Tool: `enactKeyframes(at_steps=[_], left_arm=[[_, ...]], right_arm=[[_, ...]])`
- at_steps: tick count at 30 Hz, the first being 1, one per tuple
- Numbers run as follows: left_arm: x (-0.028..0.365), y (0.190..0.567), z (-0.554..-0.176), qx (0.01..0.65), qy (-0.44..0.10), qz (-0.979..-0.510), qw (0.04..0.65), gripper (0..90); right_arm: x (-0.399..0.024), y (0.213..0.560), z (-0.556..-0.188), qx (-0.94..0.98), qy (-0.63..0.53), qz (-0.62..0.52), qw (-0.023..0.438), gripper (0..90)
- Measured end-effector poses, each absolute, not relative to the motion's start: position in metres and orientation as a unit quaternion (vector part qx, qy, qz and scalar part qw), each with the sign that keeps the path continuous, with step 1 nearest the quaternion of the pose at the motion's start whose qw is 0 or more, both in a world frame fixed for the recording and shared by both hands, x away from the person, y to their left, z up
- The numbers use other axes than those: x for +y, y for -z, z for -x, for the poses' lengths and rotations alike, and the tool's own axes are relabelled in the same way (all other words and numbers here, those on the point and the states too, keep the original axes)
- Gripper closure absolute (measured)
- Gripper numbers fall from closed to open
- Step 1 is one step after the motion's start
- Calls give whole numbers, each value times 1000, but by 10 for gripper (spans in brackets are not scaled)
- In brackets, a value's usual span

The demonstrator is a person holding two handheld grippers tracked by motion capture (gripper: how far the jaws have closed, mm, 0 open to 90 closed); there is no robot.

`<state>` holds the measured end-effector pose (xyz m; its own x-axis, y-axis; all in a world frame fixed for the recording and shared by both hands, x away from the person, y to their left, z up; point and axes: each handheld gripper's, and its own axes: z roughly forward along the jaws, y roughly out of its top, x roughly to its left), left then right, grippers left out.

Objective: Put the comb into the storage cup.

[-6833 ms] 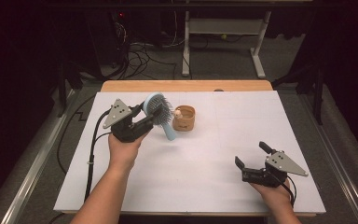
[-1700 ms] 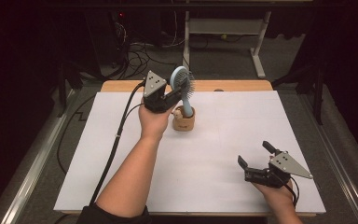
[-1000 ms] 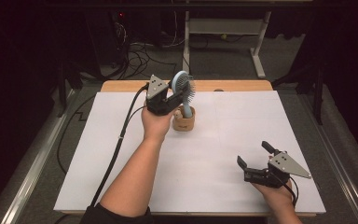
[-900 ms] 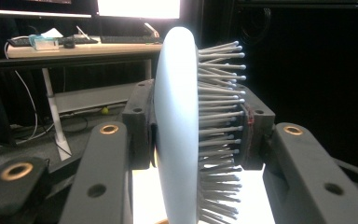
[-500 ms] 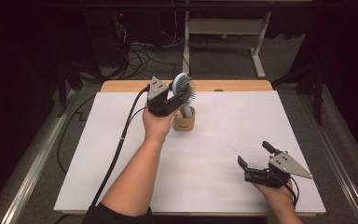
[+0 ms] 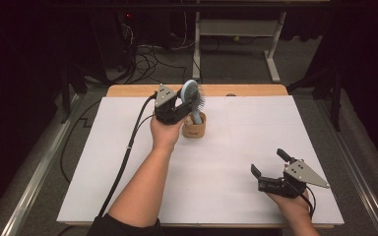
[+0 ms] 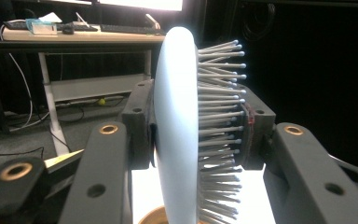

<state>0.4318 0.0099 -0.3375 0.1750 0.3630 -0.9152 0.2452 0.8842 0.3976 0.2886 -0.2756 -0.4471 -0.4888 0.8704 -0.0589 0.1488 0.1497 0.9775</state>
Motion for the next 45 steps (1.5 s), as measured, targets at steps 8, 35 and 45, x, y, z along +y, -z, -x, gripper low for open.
enactKeyframes(at_steps=[8, 35, 45], left_arm=[[8, 340, -433, 646, -40, -239, 724, 570], [20, 343, -443, 651, -63, -240, 717, 496], [24, 344, -446, 653, -66, -238, 716, 480]], right_arm=[[-276, 447, -289, 678, -534, -377, 338, 3], [-275, 447, -288, 679, -533, -375, 338, 3], [-275, 447, -288, 678, -534, -374, 338, 3]])
